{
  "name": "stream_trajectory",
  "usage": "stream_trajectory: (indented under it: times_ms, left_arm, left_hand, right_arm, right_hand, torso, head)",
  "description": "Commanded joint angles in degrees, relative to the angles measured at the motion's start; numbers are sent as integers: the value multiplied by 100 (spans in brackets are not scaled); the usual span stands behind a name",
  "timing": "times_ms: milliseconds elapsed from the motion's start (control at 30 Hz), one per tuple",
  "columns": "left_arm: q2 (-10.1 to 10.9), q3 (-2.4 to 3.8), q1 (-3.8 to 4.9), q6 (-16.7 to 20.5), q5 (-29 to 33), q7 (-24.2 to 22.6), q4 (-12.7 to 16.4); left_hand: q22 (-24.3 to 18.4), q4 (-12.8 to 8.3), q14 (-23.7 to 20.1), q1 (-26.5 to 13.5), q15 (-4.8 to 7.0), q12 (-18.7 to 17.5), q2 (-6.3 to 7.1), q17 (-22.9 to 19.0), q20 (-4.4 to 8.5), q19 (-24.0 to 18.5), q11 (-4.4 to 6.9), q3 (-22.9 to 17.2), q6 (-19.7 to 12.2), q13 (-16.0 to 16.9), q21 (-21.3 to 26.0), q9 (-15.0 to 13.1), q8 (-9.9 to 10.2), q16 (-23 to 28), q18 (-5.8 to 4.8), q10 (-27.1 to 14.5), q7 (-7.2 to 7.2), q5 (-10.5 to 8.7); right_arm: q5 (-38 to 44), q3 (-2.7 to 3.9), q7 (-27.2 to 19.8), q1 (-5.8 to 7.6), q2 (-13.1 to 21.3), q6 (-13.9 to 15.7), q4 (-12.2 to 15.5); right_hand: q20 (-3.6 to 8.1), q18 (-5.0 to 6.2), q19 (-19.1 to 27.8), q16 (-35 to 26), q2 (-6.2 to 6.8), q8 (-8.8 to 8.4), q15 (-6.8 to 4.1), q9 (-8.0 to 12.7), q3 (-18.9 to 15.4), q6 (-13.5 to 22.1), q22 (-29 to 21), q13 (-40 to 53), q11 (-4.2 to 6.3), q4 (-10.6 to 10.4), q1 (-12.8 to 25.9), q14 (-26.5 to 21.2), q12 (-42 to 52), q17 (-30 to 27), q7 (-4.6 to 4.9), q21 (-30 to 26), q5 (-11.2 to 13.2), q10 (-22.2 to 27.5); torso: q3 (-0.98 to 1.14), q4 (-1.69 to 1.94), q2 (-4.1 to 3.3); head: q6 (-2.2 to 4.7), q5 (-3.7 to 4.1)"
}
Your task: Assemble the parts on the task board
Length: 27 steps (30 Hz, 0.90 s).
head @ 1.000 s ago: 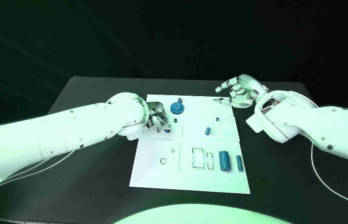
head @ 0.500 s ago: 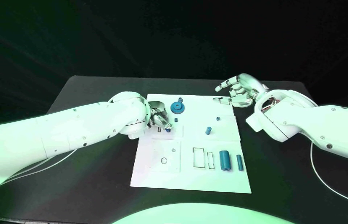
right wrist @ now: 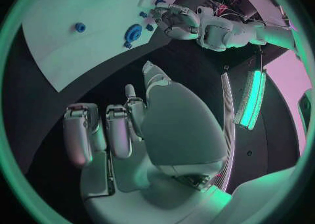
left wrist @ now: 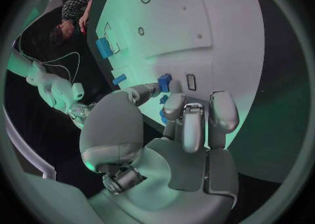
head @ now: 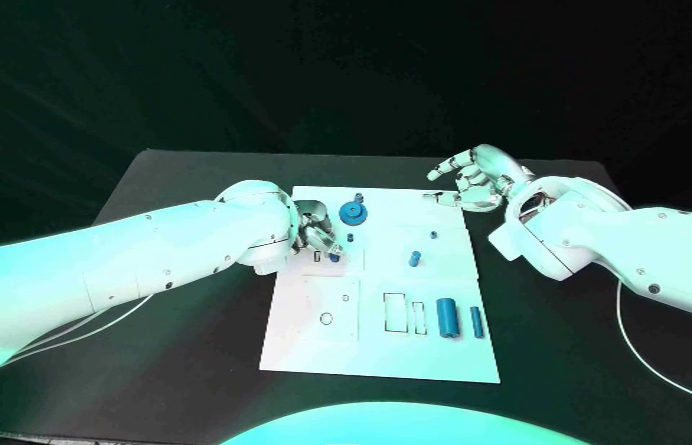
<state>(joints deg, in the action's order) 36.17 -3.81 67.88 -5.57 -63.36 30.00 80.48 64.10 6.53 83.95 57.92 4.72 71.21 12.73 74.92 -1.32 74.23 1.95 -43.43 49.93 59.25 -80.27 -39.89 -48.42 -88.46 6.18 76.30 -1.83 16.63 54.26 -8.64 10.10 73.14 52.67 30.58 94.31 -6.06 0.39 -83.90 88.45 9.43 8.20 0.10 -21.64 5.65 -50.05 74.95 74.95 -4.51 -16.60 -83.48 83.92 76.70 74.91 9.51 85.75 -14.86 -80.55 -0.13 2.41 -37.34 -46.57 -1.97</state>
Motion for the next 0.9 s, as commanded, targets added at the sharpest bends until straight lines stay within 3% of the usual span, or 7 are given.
stream_trajectory:
  times_ms: [33, 233, 633, 900]
  left_arm:
    - [-9, -22, -23, -184, 53, -42, 9]
    - [-4, -21, -23, -162, 34, -44, -17]
    - [0, -20, -23, -92, 25, -47, -56]
    - [63, 11, -25, 4, 39, -48, 9]
  left_hand:
    - [-8, 166, 522, -90, 53, 24, 13, 1205, 0, 30, 31, 363, 96, 12, 12, 4, 58, -34, -93, 2, 28, -30]
    - [-10, 543, 521, -163, 44, 23, 19, 1202, -5, 40, 18, 1046, 145, 34, 28, -11, 130, -31, -92, -7, 11, -43]
    - [-4, 927, 524, -134, 38, 21, 4, 1213, -9, 49, 11, 1577, 170, 49, 36, -37, 183, -35, -93, -8, 5, -56]
    - [-4, 1018, 523, -166, 36, 30, -13, 1210, -11, 51, 8, 1760, 177, 67, 38, -47, 201, -34, -93, -1, 2, -122]
  right_arm:
    - [9, 1, -81, -4, -1, -45, 0]
    - [3, 1, -91, -5, -1, -41, -3]
    - [-4, 1, -99, -5, -1, -41, -7]
    - [-6, 1, -105, -6, 6, -35, -7]
  right_hand:
    - [-24, 86, -344, -24, 10, 35, 18, 8, 40, -37, 1221, 283, 5, 7, 34, 492, -8, 1011, -12, -39, -31, 24]
    - [-24, 90, -335, -29, 12, 35, 18, 9, 39, -36, 1211, 274, 5, 6, 39, 489, -18, 998, -11, -55, -31, 31]
    - [-23, 101, -311, -43, 15, 35, 18, 12, 37, -31, 1186, 252, 4, 1, 55, 480, -42, 962, -10, -98, -30, 49]
    - [-23, 103, -306, -45, 14, 36, 18, 15, 35, -28, 1181, 247, 3, -4, 74, 478, -48, 957, -9, -106, -30, 54]
  torso:
    - [1, -1, 3]
    - [1, -2, 0]
    - [3, -4, 1]
    - [2, -6, -3]
  head:
    - [8, 2]
    - [14, 2]
    - [34, 9]
    - [53, 12]
